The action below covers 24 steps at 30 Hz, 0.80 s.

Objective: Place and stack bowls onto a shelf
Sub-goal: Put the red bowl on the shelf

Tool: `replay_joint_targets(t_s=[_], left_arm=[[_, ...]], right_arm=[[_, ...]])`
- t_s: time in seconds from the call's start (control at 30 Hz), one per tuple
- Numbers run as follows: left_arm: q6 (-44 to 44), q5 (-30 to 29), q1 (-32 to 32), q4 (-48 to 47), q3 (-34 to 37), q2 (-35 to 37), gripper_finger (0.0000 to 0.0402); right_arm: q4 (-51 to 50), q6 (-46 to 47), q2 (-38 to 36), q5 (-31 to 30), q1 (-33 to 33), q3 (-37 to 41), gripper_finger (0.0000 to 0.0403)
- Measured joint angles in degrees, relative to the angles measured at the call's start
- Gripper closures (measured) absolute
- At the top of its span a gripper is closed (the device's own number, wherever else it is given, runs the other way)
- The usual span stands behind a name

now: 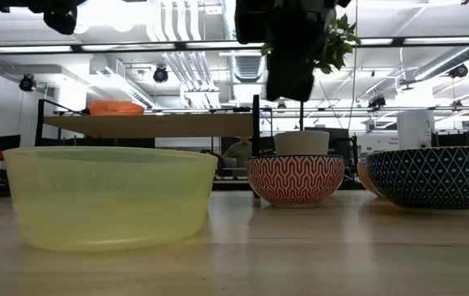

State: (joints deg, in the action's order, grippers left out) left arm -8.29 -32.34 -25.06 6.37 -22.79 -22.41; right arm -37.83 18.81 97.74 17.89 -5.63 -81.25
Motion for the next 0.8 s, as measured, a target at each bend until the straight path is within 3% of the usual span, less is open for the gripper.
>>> replay_joint_targets(t_s=[0.2,0.43,0.8], left_arm=[[-0.13,-0.02,0.0,0.05,0.0,0.0,0.04],[-0.18,-0.06,0.04,0.21,0.0,0.0,0.04],[-0.2,-0.08,0.04,0.26,0.0,0.0,0.04]], right_arm=[[4.95,-3.4,0.43,0.02,-0.24,-0.11,0.0354],[5.12,-7.45,0.43,-0.82,-3.53,-5.83,0.0347],[-5.96,-12.12,0.43,-17.69,-7.03,-12.89,0.0346]])
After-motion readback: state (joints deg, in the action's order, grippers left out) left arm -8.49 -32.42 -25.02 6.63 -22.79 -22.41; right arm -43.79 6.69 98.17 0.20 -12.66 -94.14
